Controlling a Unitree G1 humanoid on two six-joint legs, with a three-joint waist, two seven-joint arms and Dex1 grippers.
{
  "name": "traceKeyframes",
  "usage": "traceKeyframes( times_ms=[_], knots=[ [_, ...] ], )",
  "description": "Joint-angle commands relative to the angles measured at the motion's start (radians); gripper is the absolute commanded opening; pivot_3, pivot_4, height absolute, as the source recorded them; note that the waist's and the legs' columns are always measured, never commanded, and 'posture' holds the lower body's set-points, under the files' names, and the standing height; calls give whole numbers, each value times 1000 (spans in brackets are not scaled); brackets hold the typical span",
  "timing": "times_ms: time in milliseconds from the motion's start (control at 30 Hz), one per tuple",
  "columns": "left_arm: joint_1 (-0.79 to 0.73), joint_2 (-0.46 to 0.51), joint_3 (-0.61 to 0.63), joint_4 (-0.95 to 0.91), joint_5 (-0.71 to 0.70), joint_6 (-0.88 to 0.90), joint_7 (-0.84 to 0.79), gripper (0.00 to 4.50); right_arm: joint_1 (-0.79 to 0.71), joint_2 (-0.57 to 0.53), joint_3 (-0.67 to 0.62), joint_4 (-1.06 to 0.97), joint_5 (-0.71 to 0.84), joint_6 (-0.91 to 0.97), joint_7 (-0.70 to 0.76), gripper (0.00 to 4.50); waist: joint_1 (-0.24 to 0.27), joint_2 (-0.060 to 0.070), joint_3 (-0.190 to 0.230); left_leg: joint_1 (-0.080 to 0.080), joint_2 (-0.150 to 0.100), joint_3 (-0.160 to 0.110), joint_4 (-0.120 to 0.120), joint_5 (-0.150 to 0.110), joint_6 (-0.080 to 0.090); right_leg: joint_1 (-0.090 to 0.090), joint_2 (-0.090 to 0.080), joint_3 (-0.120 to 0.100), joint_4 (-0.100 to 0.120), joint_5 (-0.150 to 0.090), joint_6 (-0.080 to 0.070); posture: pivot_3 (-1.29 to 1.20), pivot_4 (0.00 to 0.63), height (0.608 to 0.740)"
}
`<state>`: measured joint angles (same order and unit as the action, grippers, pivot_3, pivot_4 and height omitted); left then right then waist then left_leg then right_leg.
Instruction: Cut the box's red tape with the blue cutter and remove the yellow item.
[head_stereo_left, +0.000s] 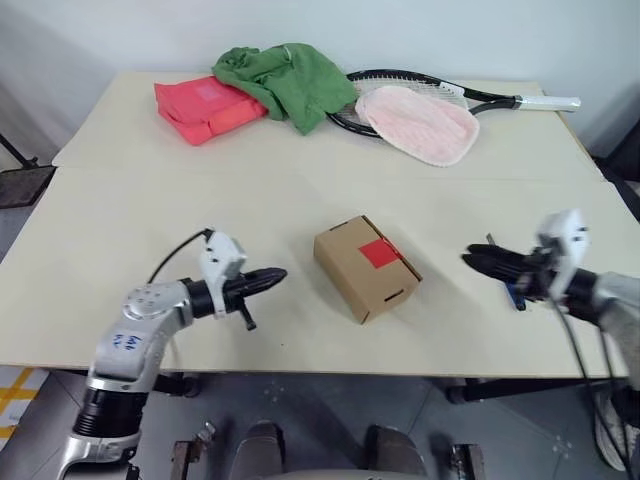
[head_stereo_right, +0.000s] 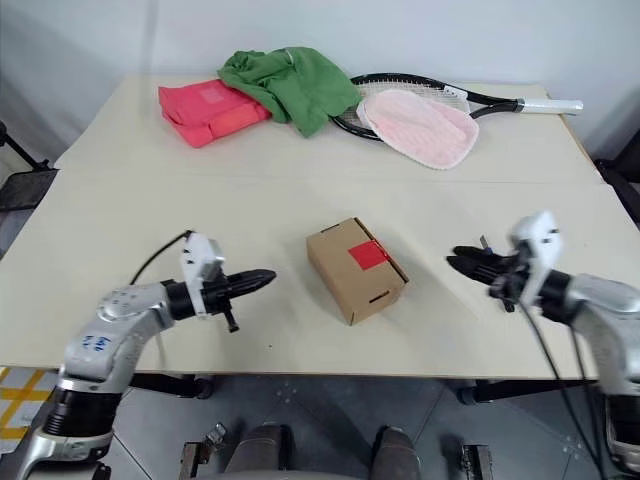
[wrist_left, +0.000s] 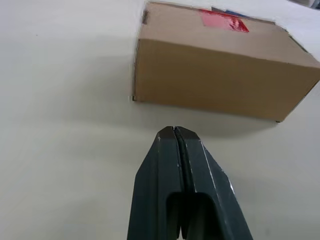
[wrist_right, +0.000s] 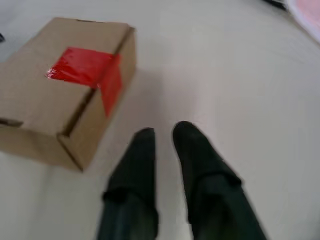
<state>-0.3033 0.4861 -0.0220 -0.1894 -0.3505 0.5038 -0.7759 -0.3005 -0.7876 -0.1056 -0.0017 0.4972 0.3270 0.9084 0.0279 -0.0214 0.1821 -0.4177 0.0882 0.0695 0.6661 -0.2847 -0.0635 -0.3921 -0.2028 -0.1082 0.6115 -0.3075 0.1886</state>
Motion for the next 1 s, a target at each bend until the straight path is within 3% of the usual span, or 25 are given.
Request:
traceKeyframes(
  times_ms=[33, 200, 433, 633, 867, 1000],
  knots=[
    [-44, -35, -24, -1, 20, 2, 51, 0, -49, 44, 76, 100, -195, -216, -48, 15, 0, 0, 0, 0, 0, 0, 0, 0, 0, 0, 0, 0, 0, 0, 0, 0, 150, 740],
    [-102, -91, -87, 57, 49, 18, 80, 0, -126, 138, 174, 176, -286, -314, -23, 15, -6, 1, -1, 0, 0, 0, -1, 0, -1, 0, 0, 0, 0, 0, 0, 0, 150, 740],
    [-143, -107, -118, 99, 54, 64, 83, 0, -67, 146, 227, 4, -247, -166, 73, 15, -2, 1, -1, 0, 0, 0, -1, 0, -1, 0, 0, 0, 0, 0, 0, 0, 150, 740],
    [-104, -55, -101, 53, 24, 122, 43, 0, 7, 149, 233, -158, -237, -27, 60, 15, -3, 1, -1, 1, 0, 0, -1, 0, -1, 0, 0, 0, 1, 0, 0, 0, 150, 740],
    [-52, -7, -88, -6, -11, 165, 5, 0, 48, 159, 239, -204, -263, 12, 13, 15, -4, 1, -1, 1, 0, 0, -1, 0, -1, 0, 0, 0, 1, 0, 0, 0, 150, 740],
    [-48, 27, -73, -10, -11, 161, -5, 0, 79, 104, 194, -234, -248, 35, 24, 15, 0, 1, -1, 1, 0, 0, -1, 0, -1, 0, 0, 0, 1, 0, 0, 0, 150, 740]
  ],
)
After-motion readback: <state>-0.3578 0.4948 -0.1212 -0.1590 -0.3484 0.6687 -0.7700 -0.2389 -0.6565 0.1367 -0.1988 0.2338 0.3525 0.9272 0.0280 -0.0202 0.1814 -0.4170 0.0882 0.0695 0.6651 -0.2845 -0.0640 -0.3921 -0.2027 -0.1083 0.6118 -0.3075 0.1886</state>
